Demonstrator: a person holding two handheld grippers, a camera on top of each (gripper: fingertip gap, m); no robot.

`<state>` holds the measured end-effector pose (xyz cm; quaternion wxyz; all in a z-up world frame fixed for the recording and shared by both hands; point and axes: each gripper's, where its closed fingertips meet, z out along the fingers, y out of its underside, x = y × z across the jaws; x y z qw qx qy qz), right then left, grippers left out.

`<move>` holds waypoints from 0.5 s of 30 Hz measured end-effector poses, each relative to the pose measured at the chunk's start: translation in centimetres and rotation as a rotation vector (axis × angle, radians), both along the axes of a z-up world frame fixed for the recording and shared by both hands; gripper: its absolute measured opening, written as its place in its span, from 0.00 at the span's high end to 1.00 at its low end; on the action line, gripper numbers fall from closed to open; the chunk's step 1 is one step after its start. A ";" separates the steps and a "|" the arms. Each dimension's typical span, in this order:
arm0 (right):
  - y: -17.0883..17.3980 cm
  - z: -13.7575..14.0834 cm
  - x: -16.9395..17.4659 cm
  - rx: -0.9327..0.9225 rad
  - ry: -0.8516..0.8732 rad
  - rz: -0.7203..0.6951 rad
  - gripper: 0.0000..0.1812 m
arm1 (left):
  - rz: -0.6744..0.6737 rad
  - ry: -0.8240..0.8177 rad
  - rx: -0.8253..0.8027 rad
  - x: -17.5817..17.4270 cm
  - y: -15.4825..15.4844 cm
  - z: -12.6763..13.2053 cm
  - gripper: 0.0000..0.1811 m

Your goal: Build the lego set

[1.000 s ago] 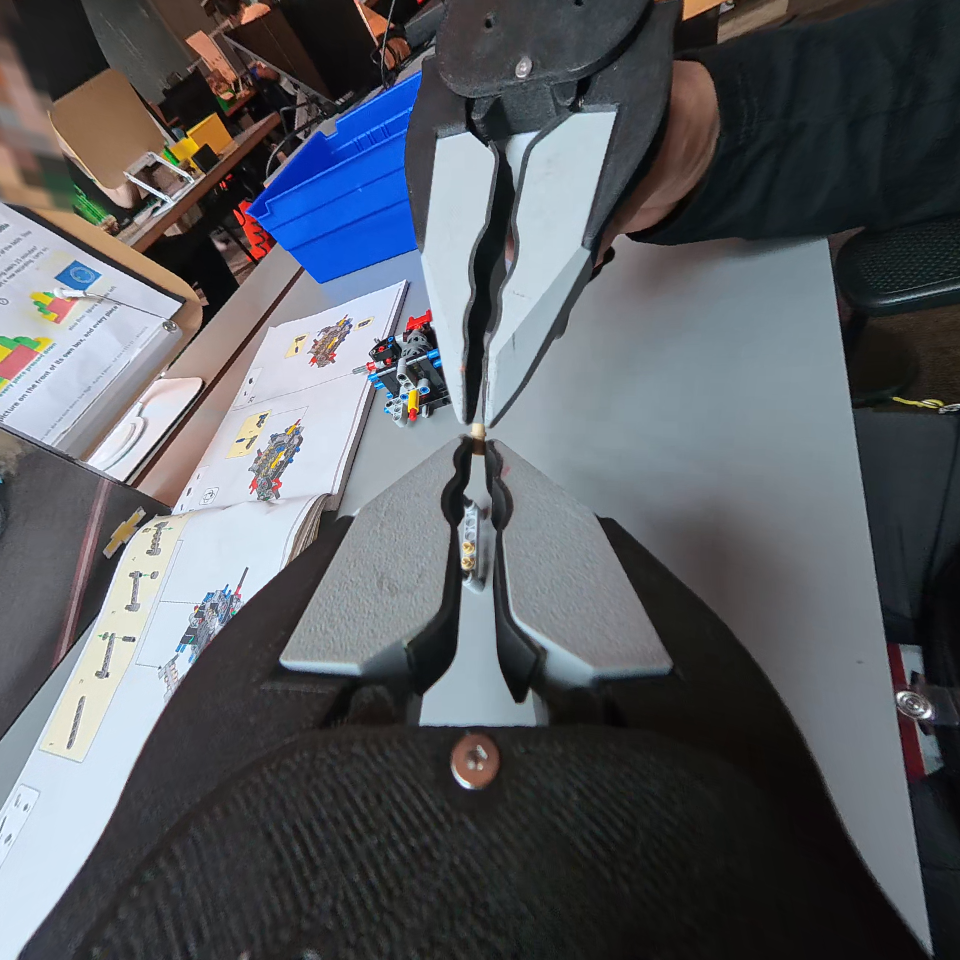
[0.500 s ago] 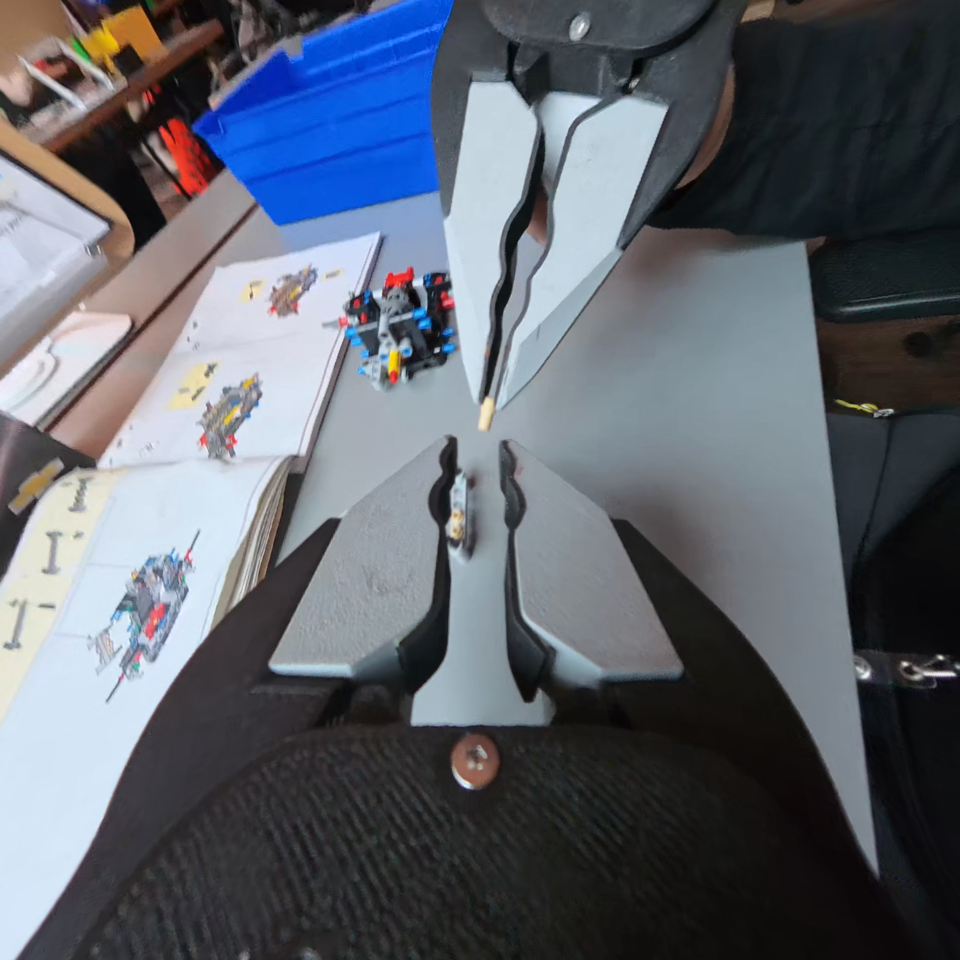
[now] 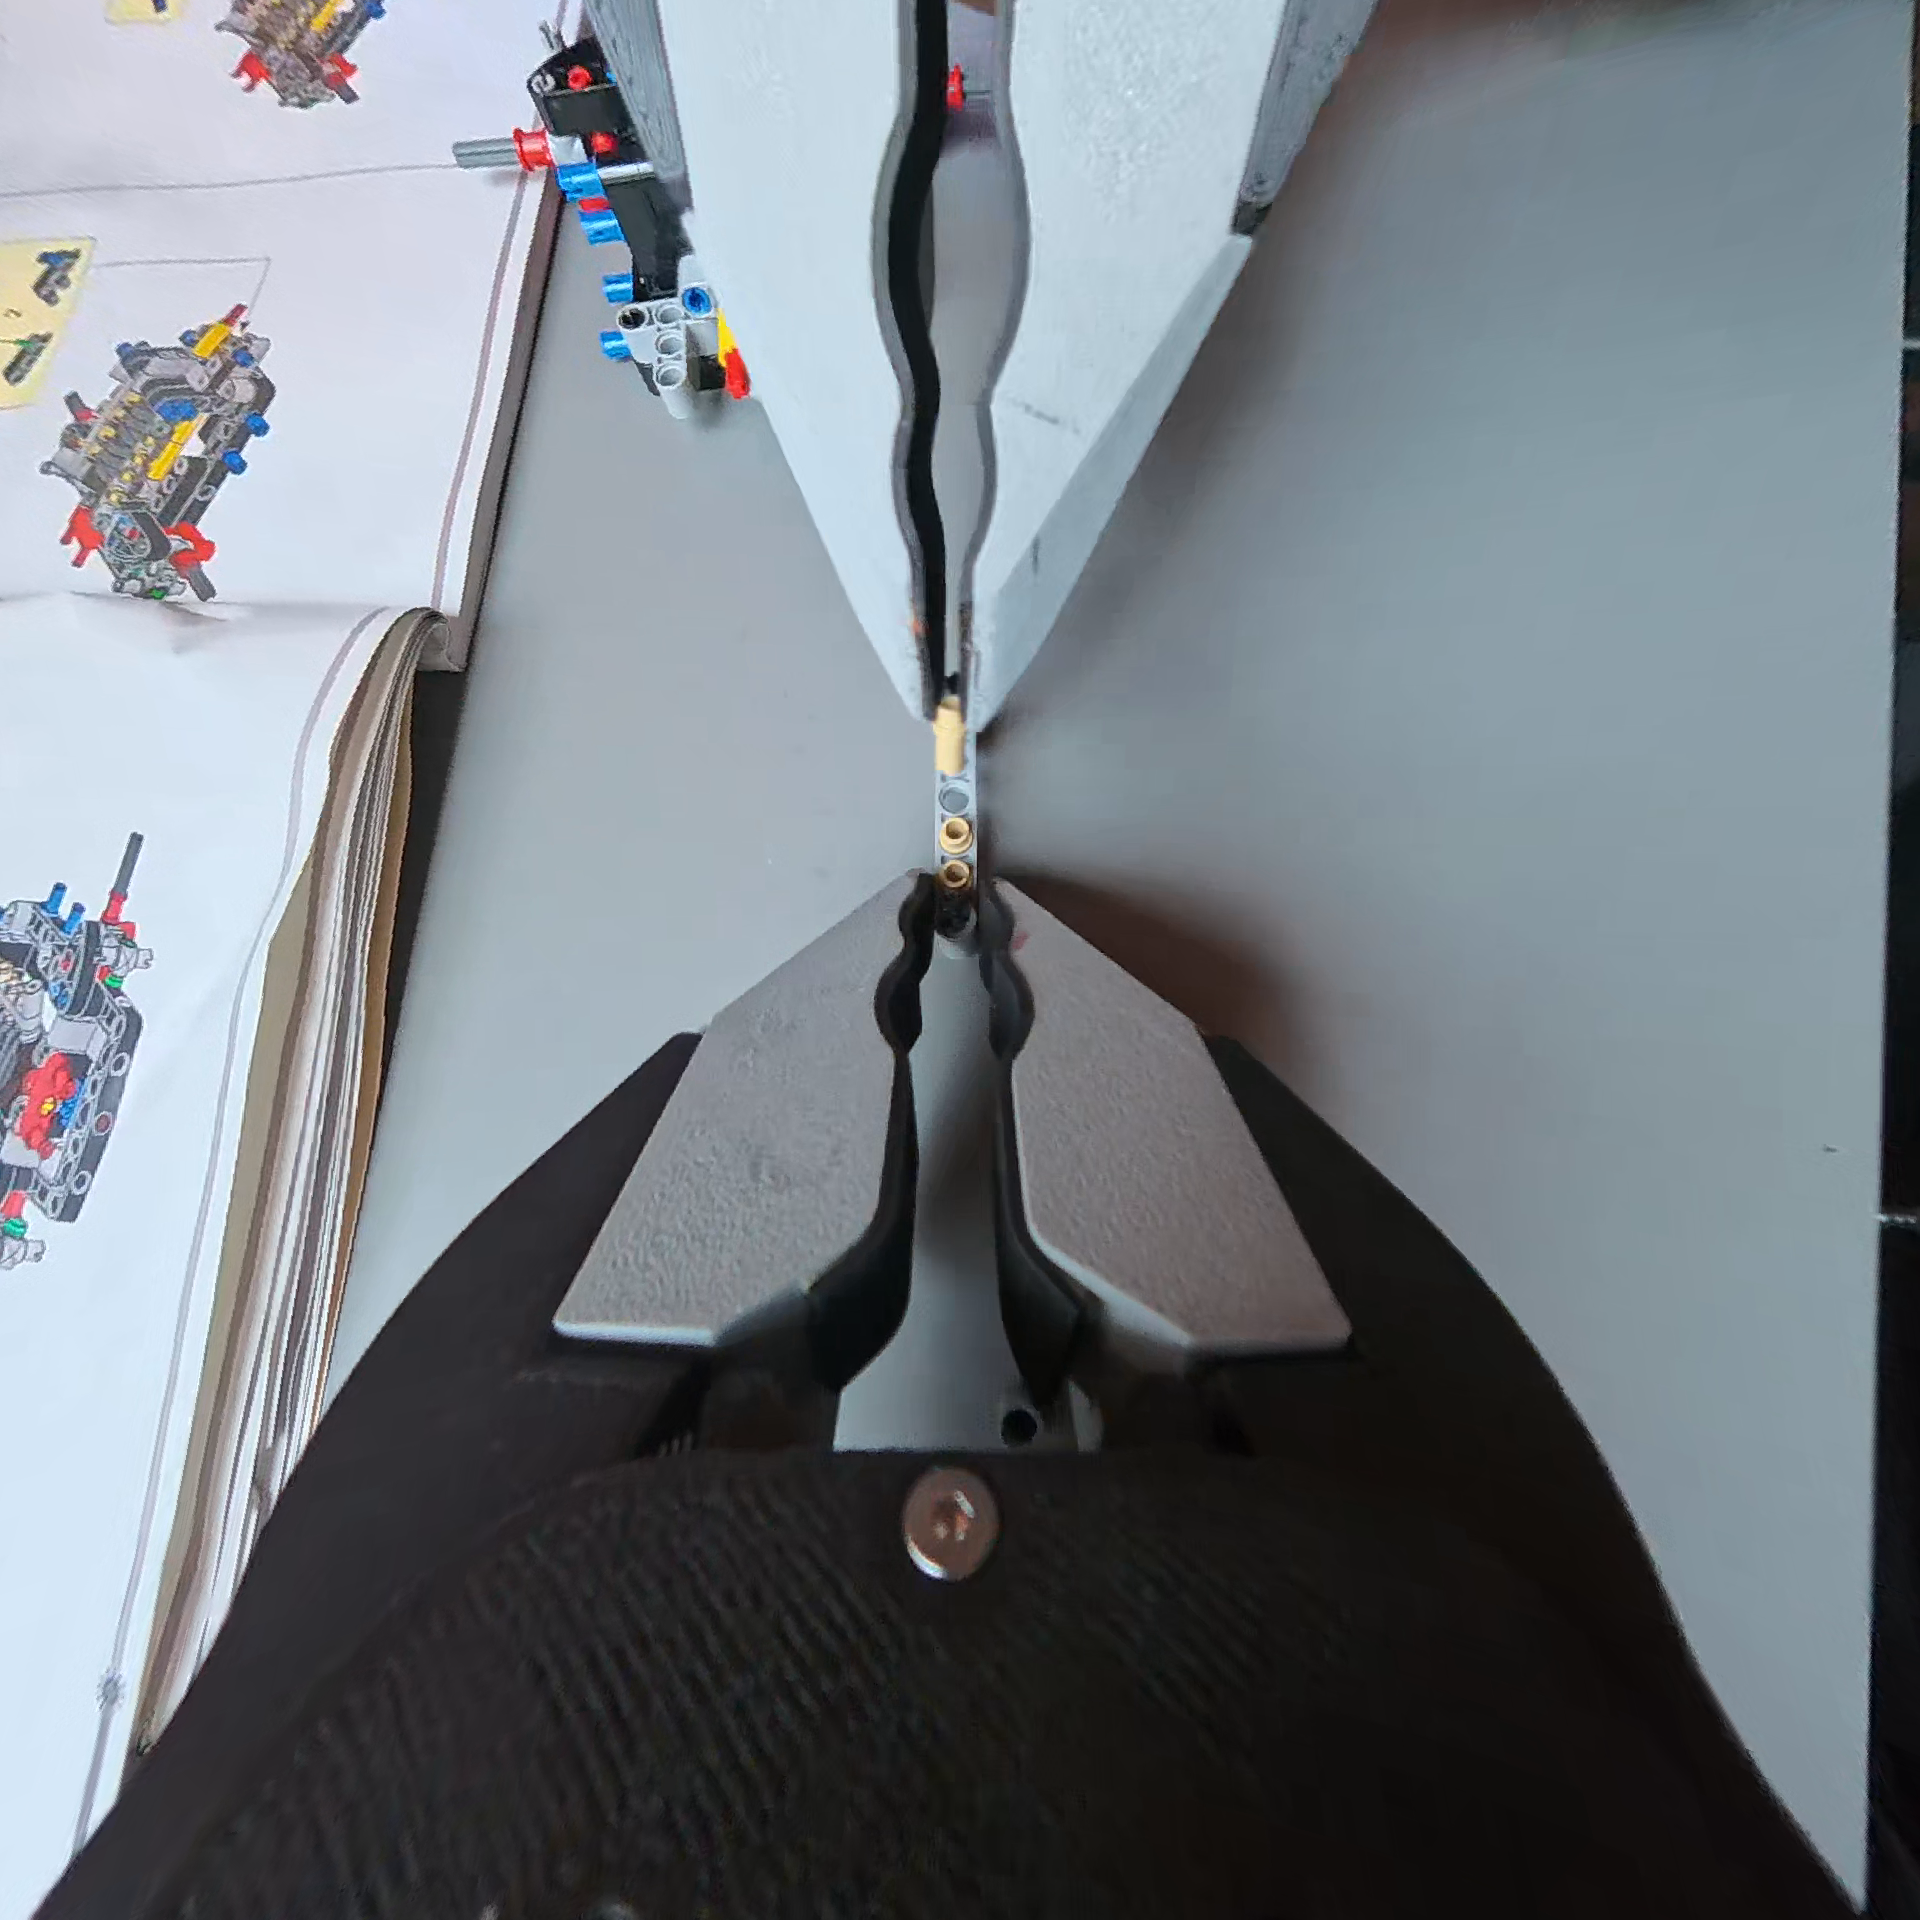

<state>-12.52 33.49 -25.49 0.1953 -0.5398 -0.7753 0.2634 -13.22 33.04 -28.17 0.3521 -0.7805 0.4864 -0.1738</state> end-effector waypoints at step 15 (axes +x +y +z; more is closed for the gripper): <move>0.6 -1.1 -0.1 0.120 -0.271 -0.061 1.00 | 0.059 -0.001 0.009 -0.1 0.6 0.0 0.97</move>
